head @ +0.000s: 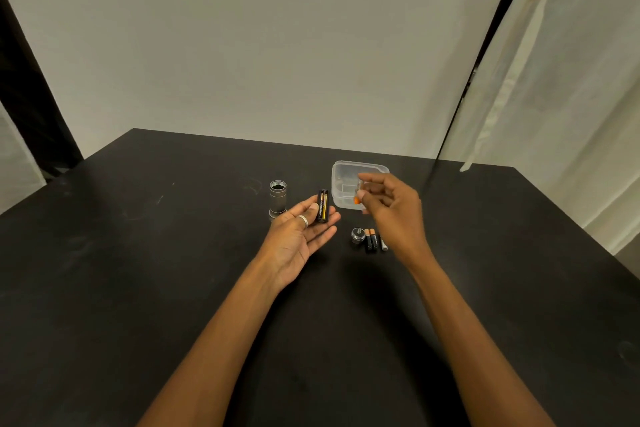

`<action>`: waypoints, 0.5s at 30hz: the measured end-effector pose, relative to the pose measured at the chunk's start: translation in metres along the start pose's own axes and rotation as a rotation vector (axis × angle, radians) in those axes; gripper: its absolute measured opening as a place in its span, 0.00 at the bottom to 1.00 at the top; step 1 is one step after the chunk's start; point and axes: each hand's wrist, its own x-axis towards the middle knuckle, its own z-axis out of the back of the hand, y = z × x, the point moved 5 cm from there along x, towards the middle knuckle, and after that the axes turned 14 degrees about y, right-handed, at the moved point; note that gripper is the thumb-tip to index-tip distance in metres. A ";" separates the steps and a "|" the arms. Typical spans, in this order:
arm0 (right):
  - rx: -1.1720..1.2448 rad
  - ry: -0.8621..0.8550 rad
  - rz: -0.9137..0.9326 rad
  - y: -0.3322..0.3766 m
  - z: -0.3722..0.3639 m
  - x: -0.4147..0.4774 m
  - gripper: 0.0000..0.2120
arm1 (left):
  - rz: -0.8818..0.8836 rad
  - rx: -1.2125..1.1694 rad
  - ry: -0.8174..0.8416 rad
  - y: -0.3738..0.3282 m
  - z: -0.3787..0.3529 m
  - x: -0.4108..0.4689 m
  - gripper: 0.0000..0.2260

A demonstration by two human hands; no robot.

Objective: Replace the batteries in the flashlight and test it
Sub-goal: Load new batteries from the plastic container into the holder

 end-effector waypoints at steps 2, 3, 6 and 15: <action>-0.003 0.001 -0.030 -0.002 -0.005 -0.003 0.15 | -0.003 0.001 0.005 -0.001 0.000 0.000 0.09; 0.009 0.000 -0.040 -0.002 -0.007 -0.004 0.16 | -0.002 0.000 0.006 0.000 0.001 0.000 0.10; 0.083 -0.004 -0.065 0.005 -0.011 -0.007 0.17 | -0.002 0.011 0.007 0.000 0.002 0.001 0.11; -0.230 0.104 0.037 0.022 -0.035 -0.015 0.03 | -0.038 0.041 0.029 0.001 0.002 0.003 0.13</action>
